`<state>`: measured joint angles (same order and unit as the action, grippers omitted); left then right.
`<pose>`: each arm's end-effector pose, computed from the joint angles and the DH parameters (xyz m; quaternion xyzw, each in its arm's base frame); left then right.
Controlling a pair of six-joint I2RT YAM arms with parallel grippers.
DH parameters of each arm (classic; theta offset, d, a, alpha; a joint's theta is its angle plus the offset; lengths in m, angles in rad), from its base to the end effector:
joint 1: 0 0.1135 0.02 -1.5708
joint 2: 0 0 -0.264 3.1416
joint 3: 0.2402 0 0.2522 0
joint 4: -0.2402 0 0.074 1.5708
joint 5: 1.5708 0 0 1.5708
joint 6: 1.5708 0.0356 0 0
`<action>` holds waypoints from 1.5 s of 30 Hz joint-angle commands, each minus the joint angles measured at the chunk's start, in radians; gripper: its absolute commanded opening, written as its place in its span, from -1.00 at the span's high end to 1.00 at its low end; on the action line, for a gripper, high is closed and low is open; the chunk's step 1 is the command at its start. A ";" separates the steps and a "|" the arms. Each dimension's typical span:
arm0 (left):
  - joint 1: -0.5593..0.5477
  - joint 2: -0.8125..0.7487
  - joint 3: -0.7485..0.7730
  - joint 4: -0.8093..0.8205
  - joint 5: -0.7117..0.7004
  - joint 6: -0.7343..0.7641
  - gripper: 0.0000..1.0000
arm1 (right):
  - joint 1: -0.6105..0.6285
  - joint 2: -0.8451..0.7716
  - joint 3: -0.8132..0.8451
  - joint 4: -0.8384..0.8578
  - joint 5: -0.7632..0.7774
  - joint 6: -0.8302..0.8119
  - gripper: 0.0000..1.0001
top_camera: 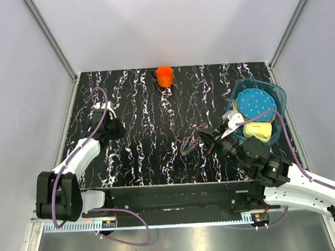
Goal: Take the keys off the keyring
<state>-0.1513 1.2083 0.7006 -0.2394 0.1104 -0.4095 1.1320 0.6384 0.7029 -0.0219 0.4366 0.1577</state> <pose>0.2464 -0.0415 0.2194 -0.0959 0.9102 -0.1592 0.3701 0.0794 0.1337 0.3510 -0.1780 0.6701 0.3039 0.6534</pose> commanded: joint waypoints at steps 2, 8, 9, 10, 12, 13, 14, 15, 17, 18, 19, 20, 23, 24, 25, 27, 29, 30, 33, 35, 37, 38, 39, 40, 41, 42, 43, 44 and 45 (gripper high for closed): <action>0.062 0.118 0.068 0.058 0.062 -0.031 0.98 | -0.001 -0.006 0.017 0.076 0.004 0.009 1.00; 0.079 0.221 0.114 0.025 0.041 -0.022 0.61 | 0.000 -0.003 0.003 0.093 0.002 0.028 1.00; 0.079 0.220 0.119 0.020 0.038 -0.017 0.49 | -0.001 -0.003 0.003 0.094 0.007 0.026 1.00; 0.081 0.211 0.131 0.002 0.032 -0.012 0.30 | -0.001 0.000 0.001 0.094 0.020 0.023 1.00; 0.082 0.194 0.146 -0.015 0.015 0.000 0.10 | -0.003 0.017 -0.002 0.088 0.046 0.034 1.00; 0.082 0.168 0.154 -0.038 0.012 0.006 -0.07 | -0.002 0.024 -0.005 0.083 0.074 0.039 1.00; 0.082 0.149 0.174 -0.046 -0.012 0.014 -0.37 | -0.001 0.041 -0.003 0.077 0.080 0.045 1.00; 0.082 0.126 0.178 -0.047 -0.023 0.014 -0.43 | -0.003 0.047 -0.005 0.067 0.088 0.054 1.00; 0.082 0.053 0.178 -0.047 -0.031 0.017 -0.52 | -0.001 0.067 -0.008 0.057 0.102 0.062 1.00; 0.082 0.027 0.175 -0.049 -0.031 0.017 -0.62 | -0.003 0.073 -0.009 0.053 0.109 0.062 1.00; 0.082 -0.024 0.172 -0.052 -0.029 0.015 -0.72 | -0.002 0.081 -0.011 0.053 0.122 0.062 1.00; 0.082 -0.048 0.166 -0.054 -0.008 0.014 -0.78 | -0.001 0.095 -0.013 0.053 0.129 0.060 1.00; 0.081 -0.154 0.116 -0.043 0.063 0.026 -0.96 | -0.015 0.133 -0.010 0.054 0.152 0.057 1.00; 0.081 -0.180 0.088 -0.043 0.081 0.035 -0.98 | -0.020 0.145 0.000 0.054 0.154 0.062 1.00; 0.081 -0.228 0.073 -0.043 0.101 0.043 -0.98 | -0.023 0.161 0.003 0.054 0.154 0.062 1.00; 0.081 -0.272 0.028 -0.043 0.144 0.061 -0.98 | -0.024 0.193 0.007 0.054 0.154 0.074 1.00; 0.081 -0.331 0.004 -0.041 0.181 0.061 -0.98 | -0.026 0.214 0.000 0.050 0.172 0.094 1.00; 0.081 -0.348 -0.009 -0.037 0.199 0.058 -0.98 | -0.026 0.222 -0.009 0.039 0.186 0.120 1.00; 0.076 -0.420 -0.050 -0.034 0.242 0.058 -0.98 | -0.031 0.251 -0.020 0.034 0.252 0.152 1.00; 0.062 -0.441 -0.062 -0.040 0.238 0.061 -0.98 | -0.040 0.282 -0.019 0.037 0.274 0.157 1.00; 0.027 -0.467 -0.059 -0.040 0.213 0.067 -0.98 | -0.064 0.306 -0.023 0.075 0.281 0.143 1.00; 0.021 -0.473 -0.056 -0.044 0.201 0.067 -0.98 | -0.073 0.332 -0.025 0.089 0.278 0.141 1.00; 0.012 -0.483 -0.053 -0.050 0.193 0.067 -0.98 | -0.081 0.342 -0.028 0.108 0.269 0.146 1.00; 0.007 -0.489 -0.055 -0.052 0.186 0.066 -0.98 | -0.087 0.352 -0.029 0.112 0.269 0.154 1.00; 0.003 -0.496 -0.056 -0.054 0.181 0.066 -0.98 | -0.089 0.369 -0.032 0.123 0.264 0.161 1.00; -0.005 -0.512 -0.058 -0.049 0.178 0.066 -0.98 | -0.090 0.379 -0.045 0.129 0.267 0.184 1.00; -0.010 -0.519 -0.061 -0.044 0.173 0.064 -0.98 | -0.093 0.388 -0.049 0.137 0.267 0.198 1.00; -0.014 -0.526 -0.062 -0.041 0.169 0.063 -0.98 | -0.110 0.408 -0.055 0.158 0.264 0.218 1.00; -0.024 -0.533 -0.062 -0.043 0.161 0.061 -0.98 | -0.123 0.420 -0.068 0.174 0.248 0.224 1.00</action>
<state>-0.1516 0.7094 0.6365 -0.3138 0.2916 -0.3553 1.0435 1.0294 0.6518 0.0242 0.6559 0.3134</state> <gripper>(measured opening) 0.984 0.010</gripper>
